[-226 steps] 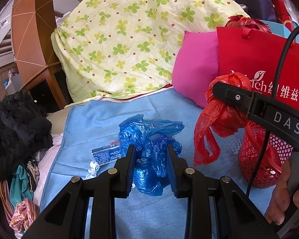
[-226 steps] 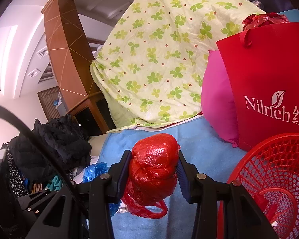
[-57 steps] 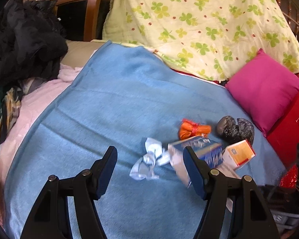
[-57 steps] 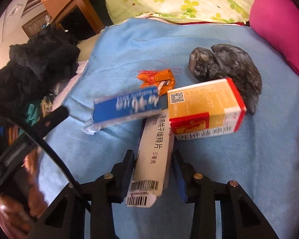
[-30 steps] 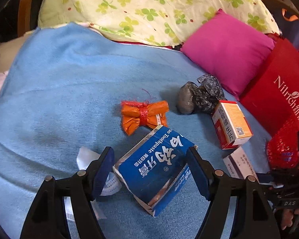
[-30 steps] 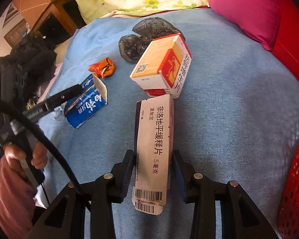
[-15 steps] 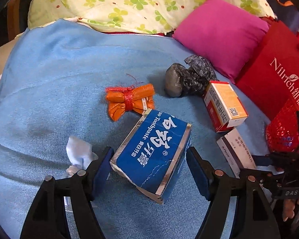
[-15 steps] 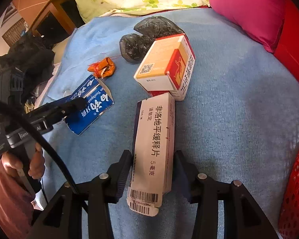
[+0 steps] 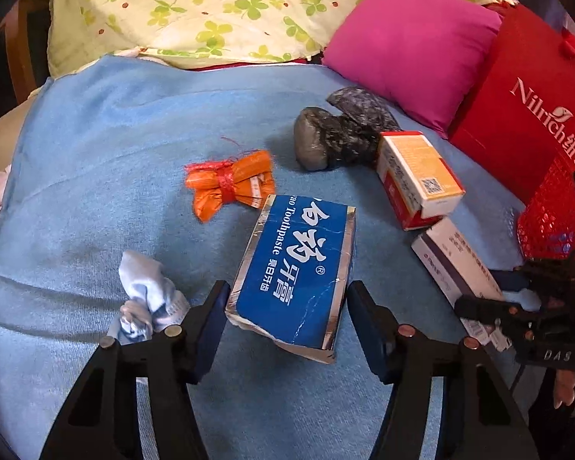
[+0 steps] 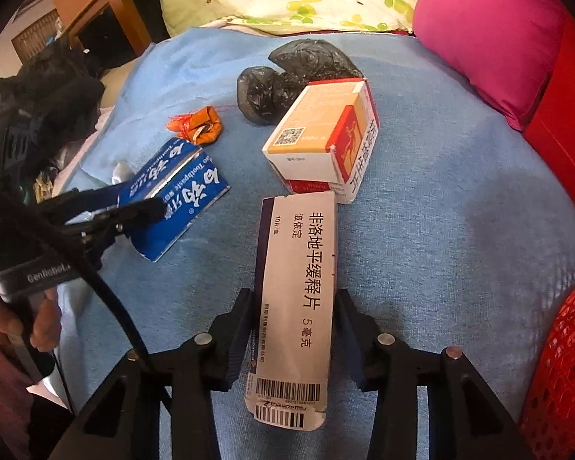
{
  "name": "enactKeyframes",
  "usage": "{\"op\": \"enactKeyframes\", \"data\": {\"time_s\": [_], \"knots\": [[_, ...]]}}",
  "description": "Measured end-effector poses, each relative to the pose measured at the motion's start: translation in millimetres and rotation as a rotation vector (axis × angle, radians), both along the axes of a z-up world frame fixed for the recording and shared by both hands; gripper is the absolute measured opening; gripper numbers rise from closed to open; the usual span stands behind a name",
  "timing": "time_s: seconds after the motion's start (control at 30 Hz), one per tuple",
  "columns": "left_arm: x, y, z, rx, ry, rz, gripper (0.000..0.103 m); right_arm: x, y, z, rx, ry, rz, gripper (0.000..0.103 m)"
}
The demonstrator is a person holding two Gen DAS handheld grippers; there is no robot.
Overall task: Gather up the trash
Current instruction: 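Grasp the blue toothpaste box with the left tool while the right tool grasps the white medicine box, then lift both boxes and carry them over the red mesh wastebasket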
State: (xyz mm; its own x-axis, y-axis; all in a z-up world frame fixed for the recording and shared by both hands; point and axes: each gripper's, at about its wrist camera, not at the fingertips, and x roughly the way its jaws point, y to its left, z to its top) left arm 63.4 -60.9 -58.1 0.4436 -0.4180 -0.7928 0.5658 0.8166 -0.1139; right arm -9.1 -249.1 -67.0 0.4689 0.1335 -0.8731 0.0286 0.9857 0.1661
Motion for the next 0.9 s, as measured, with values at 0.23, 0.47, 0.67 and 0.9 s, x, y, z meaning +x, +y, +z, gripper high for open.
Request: {"op": "enactKeyframes", "data": {"time_s": [0.23, 0.47, 0.67, 0.9], "knots": [[-23.0, -2.7, 5.4, 0.011, -0.013, 0.001, 0.063, -10.7, -13.6, 11.0, 0.028, -0.035, -0.020, 0.045], [-51.8, 3.3, 27.7, -0.021, -0.063, 0.048, 0.062, -23.4, -20.8, 22.7, 0.054, -0.078, -0.035, 0.045], [-91.4, 10.8, 45.1, -0.040, -0.167, 0.145, 0.062, -45.2, -23.5, 38.2, 0.080, -0.147, -0.047, 0.045], [-151.4, 15.7, 57.8, -0.086, -0.232, 0.196, 0.063, -78.6, -30.7, 61.7, 0.120, -0.270, -0.074, 0.045]]}}
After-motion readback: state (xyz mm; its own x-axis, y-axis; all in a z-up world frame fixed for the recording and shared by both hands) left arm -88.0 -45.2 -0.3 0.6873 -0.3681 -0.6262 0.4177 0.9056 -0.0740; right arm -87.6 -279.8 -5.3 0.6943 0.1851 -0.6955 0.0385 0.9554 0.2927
